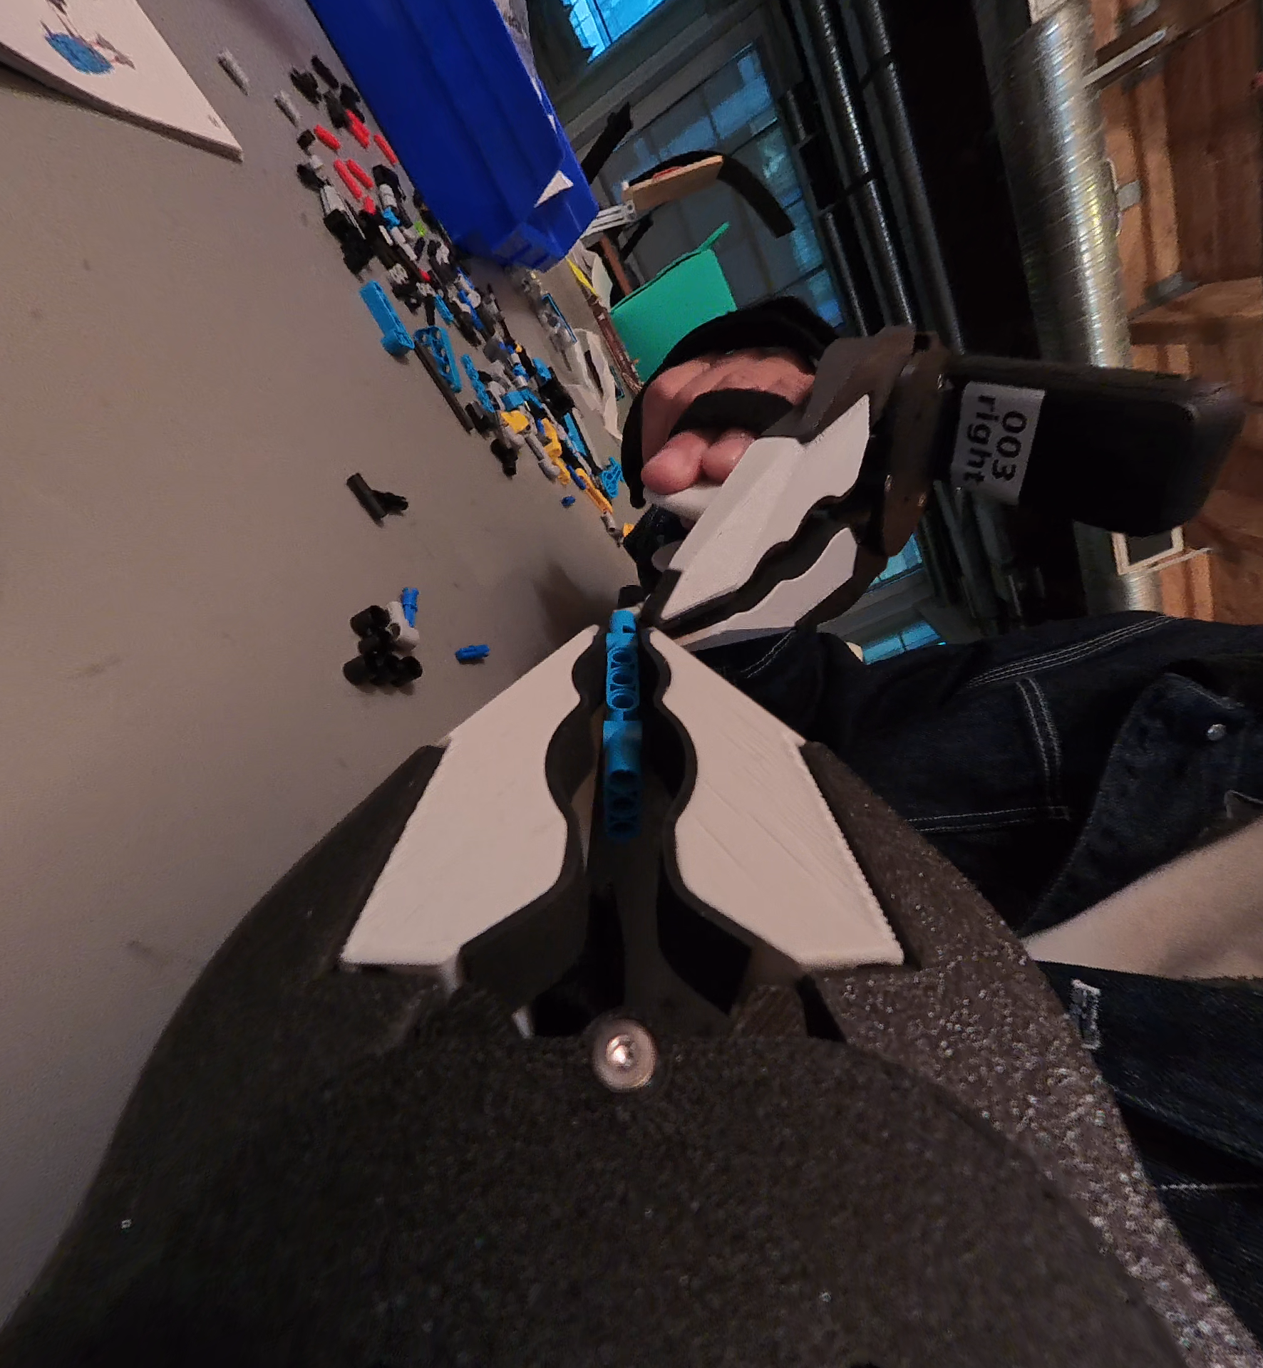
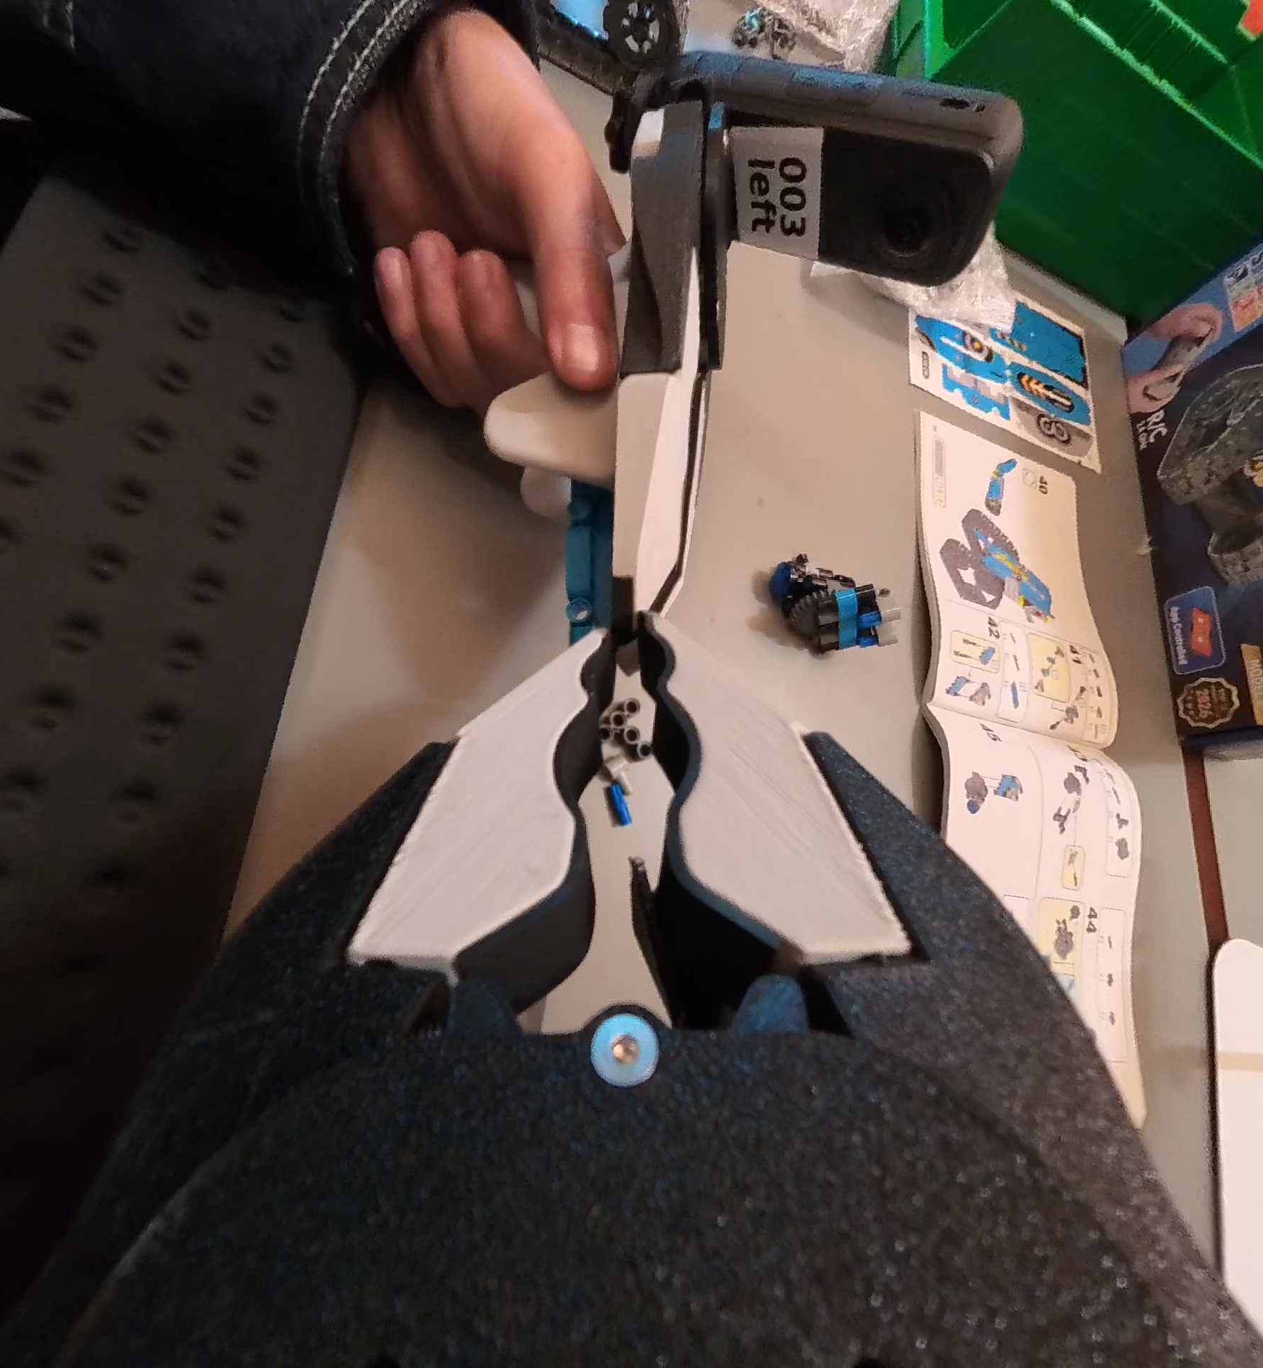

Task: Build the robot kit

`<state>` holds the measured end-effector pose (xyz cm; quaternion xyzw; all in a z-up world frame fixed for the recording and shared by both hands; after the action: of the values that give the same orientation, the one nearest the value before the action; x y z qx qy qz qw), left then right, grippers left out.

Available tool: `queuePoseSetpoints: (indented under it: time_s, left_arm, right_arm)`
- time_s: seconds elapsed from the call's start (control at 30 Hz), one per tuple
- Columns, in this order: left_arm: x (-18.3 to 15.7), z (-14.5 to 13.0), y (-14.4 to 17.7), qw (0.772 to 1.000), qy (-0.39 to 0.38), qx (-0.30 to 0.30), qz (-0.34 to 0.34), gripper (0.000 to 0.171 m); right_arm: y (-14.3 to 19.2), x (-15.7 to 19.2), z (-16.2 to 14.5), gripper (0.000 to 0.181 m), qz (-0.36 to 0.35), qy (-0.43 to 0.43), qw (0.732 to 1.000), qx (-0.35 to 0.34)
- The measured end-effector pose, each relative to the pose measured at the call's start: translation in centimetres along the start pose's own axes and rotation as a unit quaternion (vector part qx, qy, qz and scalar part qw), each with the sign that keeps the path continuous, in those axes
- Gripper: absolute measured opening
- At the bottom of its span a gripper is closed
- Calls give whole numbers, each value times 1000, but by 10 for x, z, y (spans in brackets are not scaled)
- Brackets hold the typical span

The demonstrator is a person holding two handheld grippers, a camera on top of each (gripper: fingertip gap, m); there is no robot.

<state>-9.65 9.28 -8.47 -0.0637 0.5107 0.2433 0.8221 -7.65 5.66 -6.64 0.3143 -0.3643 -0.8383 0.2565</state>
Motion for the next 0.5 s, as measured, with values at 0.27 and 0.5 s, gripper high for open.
queuePoseSetpoints:
  time_s: [0.27, 0.5]
  left_arm:
    - [-28, 7, 5, 992, -2, -31, -122, 5]
    - [-51, 12, 12, 974, -2, -59, -217, 6]
  right_arm:
    - [25, -11, 8, 7, 62, -93, 977, -181]
    - [44, -15, 25, 7, 82, -114, 948, -285]
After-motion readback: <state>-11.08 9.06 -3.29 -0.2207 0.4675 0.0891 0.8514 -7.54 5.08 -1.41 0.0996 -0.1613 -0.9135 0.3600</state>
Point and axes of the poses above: each gripper's, where its closed fingertips meet, y back along the fingers, z out of its top, x = y × z across the jaws, the point moved 3 cm from there along y, back along the fingers, and after that the axes turned 13 degrees about x, right-handed, at the moved point
